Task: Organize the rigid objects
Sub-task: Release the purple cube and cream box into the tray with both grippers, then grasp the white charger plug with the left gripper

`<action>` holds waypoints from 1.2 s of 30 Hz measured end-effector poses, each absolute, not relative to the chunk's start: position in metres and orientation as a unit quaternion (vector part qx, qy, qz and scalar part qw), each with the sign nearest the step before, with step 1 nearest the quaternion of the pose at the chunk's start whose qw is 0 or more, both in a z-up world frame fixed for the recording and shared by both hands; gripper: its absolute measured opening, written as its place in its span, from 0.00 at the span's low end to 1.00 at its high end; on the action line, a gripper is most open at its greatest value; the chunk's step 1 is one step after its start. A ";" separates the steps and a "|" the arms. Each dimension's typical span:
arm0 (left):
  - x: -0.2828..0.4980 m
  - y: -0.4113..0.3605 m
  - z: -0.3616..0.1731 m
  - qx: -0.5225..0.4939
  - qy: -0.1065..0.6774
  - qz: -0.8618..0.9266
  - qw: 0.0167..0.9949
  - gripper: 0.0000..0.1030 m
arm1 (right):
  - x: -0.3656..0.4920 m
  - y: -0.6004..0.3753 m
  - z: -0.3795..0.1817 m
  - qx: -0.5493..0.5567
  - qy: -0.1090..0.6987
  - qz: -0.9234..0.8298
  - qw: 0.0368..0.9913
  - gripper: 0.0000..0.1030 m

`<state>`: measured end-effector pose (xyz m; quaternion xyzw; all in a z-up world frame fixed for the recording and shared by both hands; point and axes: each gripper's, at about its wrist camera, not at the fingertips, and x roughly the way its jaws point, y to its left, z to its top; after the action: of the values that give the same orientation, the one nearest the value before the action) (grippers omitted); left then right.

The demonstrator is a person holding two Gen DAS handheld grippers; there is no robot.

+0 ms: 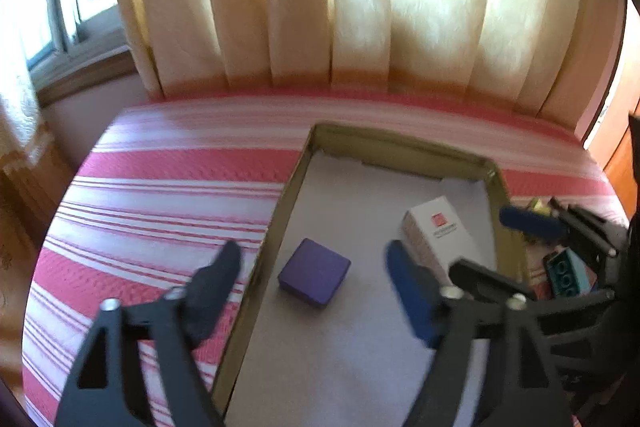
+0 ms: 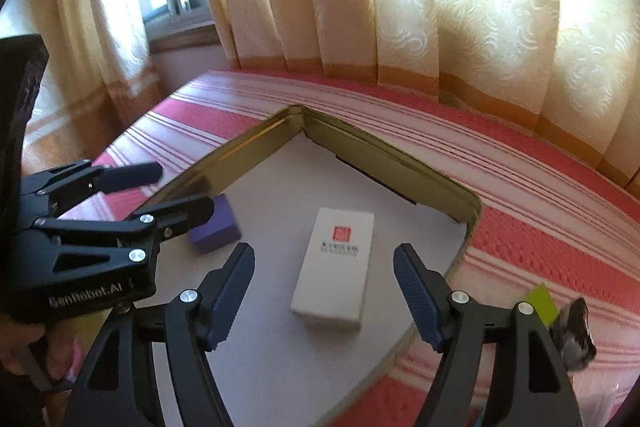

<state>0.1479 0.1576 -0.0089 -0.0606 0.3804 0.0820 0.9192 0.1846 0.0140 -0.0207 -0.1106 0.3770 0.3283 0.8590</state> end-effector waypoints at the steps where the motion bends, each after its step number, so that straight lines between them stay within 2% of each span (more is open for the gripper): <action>1: 0.141 0.153 -0.006 -0.060 0.369 0.081 0.924 0.83 | 0.177 0.006 -0.019 -0.106 0.374 0.333 0.860 0.72; 4: 0.106 0.131 0.005 -0.061 0.318 0.076 0.943 0.86 | 0.154 -0.024 -0.015 -0.088 0.365 0.336 0.864 0.72; 6: 0.086 0.116 0.007 -0.066 0.290 0.071 0.952 0.94 | 0.137 -0.049 -0.015 -0.072 0.354 0.340 0.868 0.72; 12: 0.043 0.049 0.001 -0.049 0.240 0.043 0.969 0.95 | 0.087 -0.140 -0.021 -0.011 0.325 0.309 0.894 0.73; 15: 0.036 0.010 -0.007 -0.029 0.238 0.019 0.971 0.95 | 0.067 -0.186 -0.026 0.015 0.311 0.276 0.909 0.77; 22: 0.044 -0.058 -0.028 0.005 0.274 -0.052 0.960 0.95 | 0.049 -0.256 -0.042 0.041 0.292 0.205 0.933 0.77; 31: 0.065 -0.105 -0.057 0.042 0.337 -0.087 0.937 0.95 | 0.059 -0.281 -0.063 0.077 0.299 0.187 0.933 0.77; 34: 0.071 -0.111 -0.066 0.044 0.361 -0.093 0.927 0.87 | 0.058 -0.288 -0.064 0.083 0.294 0.180 0.935 0.77; 36: 0.074 -0.116 -0.070 0.048 0.377 -0.103 0.919 0.78 | 0.058 -0.291 -0.065 0.086 0.294 0.177 0.935 0.77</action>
<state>0.0741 -0.1156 -0.0698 0.0475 0.3773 -0.1032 0.9191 0.0585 -0.2913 -0.0651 0.0859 0.2940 0.1774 0.9353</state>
